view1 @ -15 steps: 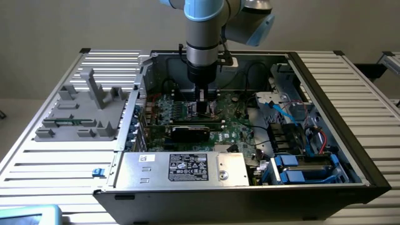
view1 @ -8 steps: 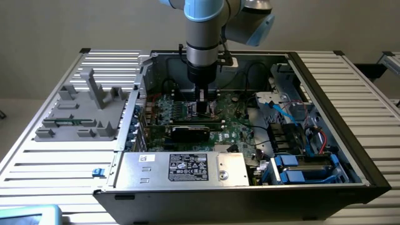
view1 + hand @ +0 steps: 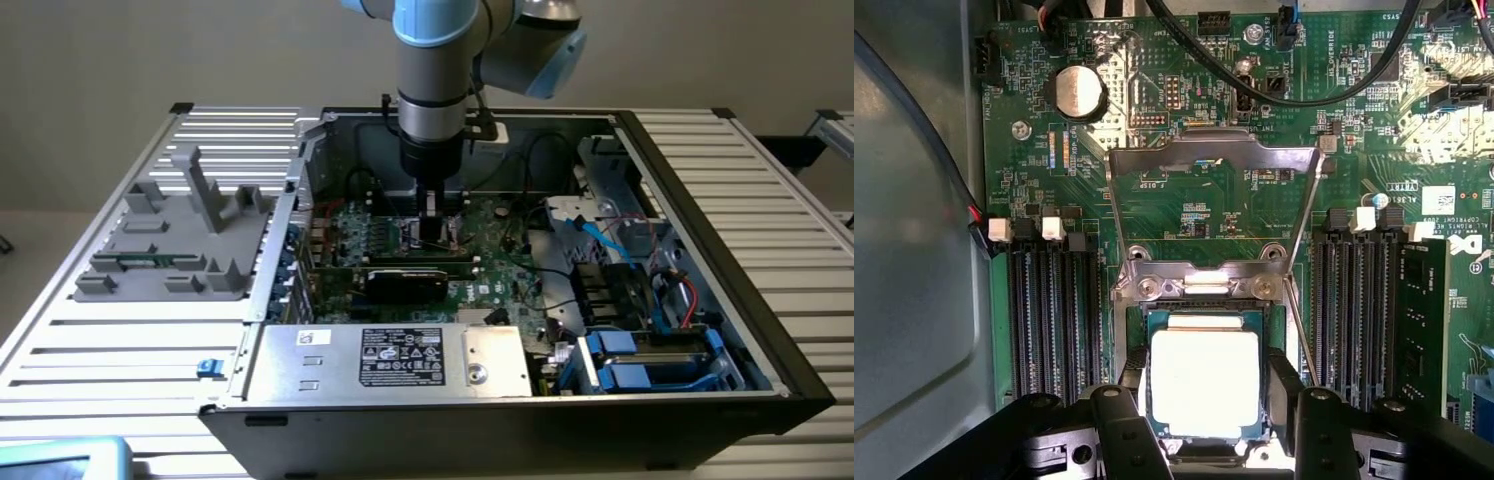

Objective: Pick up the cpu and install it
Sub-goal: 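Place the cpu into insertion slot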

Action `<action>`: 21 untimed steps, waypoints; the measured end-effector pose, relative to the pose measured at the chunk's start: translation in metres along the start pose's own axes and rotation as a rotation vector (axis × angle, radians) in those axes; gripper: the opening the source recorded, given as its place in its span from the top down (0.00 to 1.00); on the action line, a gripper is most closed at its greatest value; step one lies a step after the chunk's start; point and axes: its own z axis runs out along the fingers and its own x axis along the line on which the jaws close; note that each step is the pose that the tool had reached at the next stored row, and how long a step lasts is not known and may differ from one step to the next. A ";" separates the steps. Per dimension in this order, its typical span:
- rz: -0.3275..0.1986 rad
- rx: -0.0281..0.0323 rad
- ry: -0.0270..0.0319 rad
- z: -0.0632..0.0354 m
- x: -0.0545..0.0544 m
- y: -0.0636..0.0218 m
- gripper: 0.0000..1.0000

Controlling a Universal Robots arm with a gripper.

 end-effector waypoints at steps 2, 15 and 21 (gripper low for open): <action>0.000 0.0001 0.0016 -0.0003 0.000 0.0000 0.45; 0.001 0.0007 0.0157 0.0009 -0.003 0.0001 0.45; 0.001 0.0006 0.0158 0.0010 -0.003 0.0001 0.45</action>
